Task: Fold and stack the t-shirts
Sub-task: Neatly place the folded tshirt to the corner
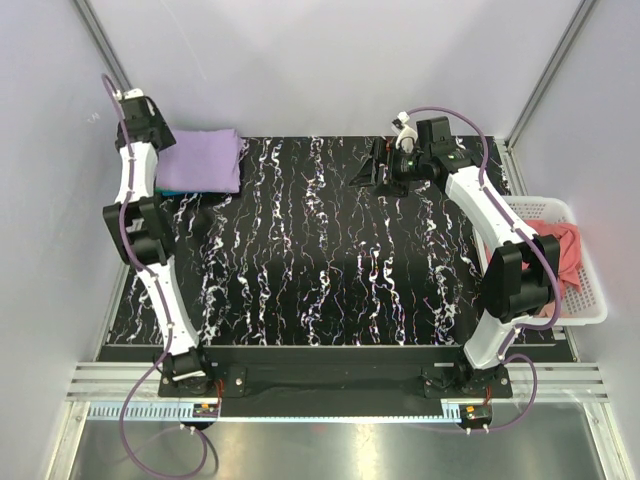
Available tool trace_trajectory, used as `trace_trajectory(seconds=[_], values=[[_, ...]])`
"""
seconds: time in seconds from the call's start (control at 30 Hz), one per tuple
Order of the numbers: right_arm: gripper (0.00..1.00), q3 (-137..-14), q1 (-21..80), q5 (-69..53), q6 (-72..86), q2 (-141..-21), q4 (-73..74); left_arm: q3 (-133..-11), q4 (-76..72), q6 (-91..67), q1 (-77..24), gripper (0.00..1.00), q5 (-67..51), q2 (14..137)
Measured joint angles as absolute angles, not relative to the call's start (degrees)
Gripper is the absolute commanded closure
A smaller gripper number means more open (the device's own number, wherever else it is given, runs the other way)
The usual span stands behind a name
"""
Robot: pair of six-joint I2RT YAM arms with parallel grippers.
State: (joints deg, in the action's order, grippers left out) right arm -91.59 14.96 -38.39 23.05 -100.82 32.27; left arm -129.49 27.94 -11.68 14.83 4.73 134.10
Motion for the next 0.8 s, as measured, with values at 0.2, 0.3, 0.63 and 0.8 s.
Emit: trace_trajectory(seconds=[0.2, 0.3, 0.63, 0.8], values=[[0.0, -91.83, 14.96, -37.98, 22.39, -100.97, 33.5, -128.73, 28.69, -13.78, 15.81, 0.09, 5.72, 135.79], [0.0, -92.18, 14.96, -36.67, 22.68, -101.01, 33.91, -127.35, 30.48, -13.98, 14.04, 0.02, 5.87, 133.34], [0.0, -94.08, 14.46, -28.88, 28.73, -99.37, 36.75, -105.54, 35.64, -17.58, -4.69, 0.01, 1.83, 103.0], [0.0, -97.17, 14.24, -24.51, 30.0, -97.17, 42.02, -99.66, 35.79, -19.55, -17.21, 0.01, -5.06, 92.82]])
